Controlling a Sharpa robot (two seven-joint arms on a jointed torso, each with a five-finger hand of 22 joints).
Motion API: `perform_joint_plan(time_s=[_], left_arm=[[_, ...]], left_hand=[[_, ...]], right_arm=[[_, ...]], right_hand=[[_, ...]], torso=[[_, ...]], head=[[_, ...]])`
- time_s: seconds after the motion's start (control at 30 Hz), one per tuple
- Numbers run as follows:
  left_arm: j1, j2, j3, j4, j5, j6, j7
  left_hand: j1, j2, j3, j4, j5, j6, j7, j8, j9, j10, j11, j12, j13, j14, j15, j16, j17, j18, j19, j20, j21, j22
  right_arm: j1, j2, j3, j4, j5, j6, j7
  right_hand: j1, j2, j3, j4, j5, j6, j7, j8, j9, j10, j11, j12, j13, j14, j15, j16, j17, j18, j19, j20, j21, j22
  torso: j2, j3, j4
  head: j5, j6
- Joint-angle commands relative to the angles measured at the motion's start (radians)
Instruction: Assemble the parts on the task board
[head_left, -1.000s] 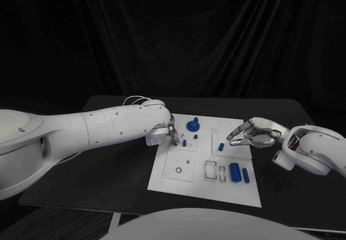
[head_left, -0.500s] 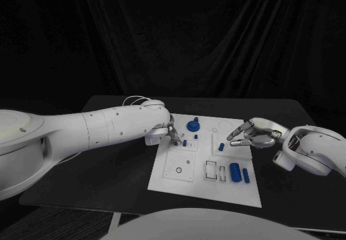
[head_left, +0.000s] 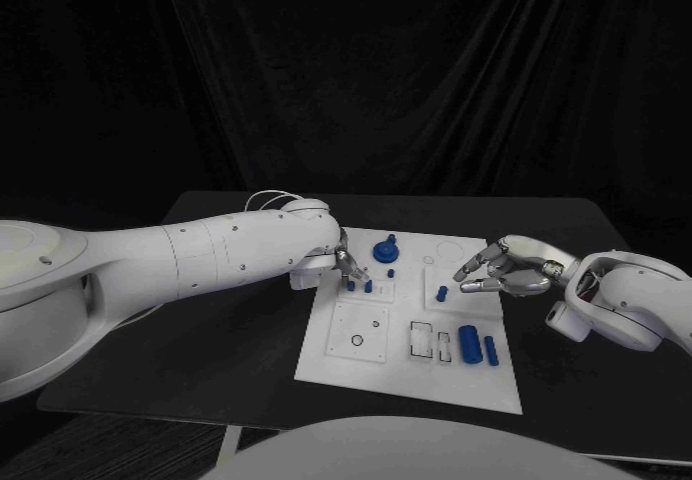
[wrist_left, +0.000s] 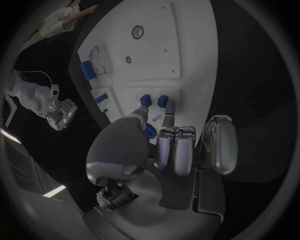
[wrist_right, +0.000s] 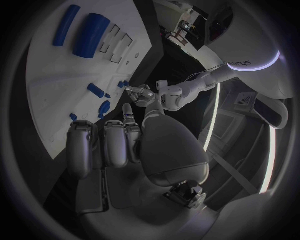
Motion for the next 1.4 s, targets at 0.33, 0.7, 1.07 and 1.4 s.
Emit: perform_joint_plan(time_s=[0.33,0.7,1.07,1.4], left_arm=[[-0.011,-0.034,-0.005,0.026,-0.007,-0.039,-0.024],[0.002,-0.101,-0.004,0.11,-0.007,-0.152,0.021],[0.066,-0.187,-0.004,0.203,0.016,-0.28,0.145],[0.082,-0.219,-0.005,0.217,0.097,-0.328,0.252]], left_hand=[[-0.008,0.008,-0.006,0.014,-0.003,-0.024,0.009,-0.016,-0.023,0.103,0.006,0.004,0.263,0.108,0.007,0.003,0.263,0.017,0.043,0.009,-0.01,0.182],[-0.015,0.013,-0.022,0.038,-0.002,-0.013,0.006,-0.005,-0.02,0.103,0.003,0.004,0.263,0.108,0.005,0.003,0.263,0.017,0.045,0.008,-0.009,0.183],[-0.013,0.042,-0.04,0.041,0.106,-0.002,-0.001,0.017,-0.014,0.103,-0.001,0.004,0.263,0.108,0.002,0.003,0.263,0.012,0.053,0.005,0.02,0.195],[-0.015,0.054,-0.08,0.042,0.182,0.001,-0.002,0.031,-0.012,0.103,-0.001,0.004,0.263,0.108,0.002,0.003,0.263,0.012,0.052,0.005,0.02,0.199]], right_arm=[[-0.003,-0.002,0.0,-0.002,0.001,0.008,-0.01],[-0.003,-0.007,0.0,0.0,0.001,-0.007,-0.001],[-0.003,-0.016,0.001,0.008,0.001,-0.037,0.025],[-0.003,-0.02,0.001,0.009,0.001,-0.037,0.027]], right_hand=[[0.028,0.028,0.0,-0.005,-0.002,0.0,0.004,-0.003,-0.002,0.042,-0.005,-0.005,-0.176,0.045,-0.007,-0.003,-0.001,0.014,0.051,0.008,-0.005,0.223],[0.028,0.028,0.0,-0.005,-0.002,0.0,0.004,-0.003,-0.002,0.042,-0.005,-0.005,-0.176,0.045,-0.007,-0.003,-0.001,0.014,0.051,0.008,-0.005,0.223],[0.027,0.028,-0.001,-0.004,-0.002,0.001,0.004,-0.003,-0.002,0.042,-0.004,-0.004,-0.176,0.045,-0.007,-0.003,-0.001,0.014,0.052,0.008,-0.004,0.224],[0.026,0.028,-0.002,-0.004,-0.003,0.001,0.004,-0.003,-0.002,0.043,-0.004,-0.003,-0.174,0.046,-0.007,-0.003,0.0,0.014,0.052,0.008,-0.003,0.224]], torso=[[0.0,-0.0001,-0.0003],[0.0,-0.0005,0.0001],[0.0,-0.0001,-0.0005],[0.0,0.0001,-0.0015]], head=[[0.001,0.0],[-0.001,0.0],[0.004,0.0],[0.007,0.0]])
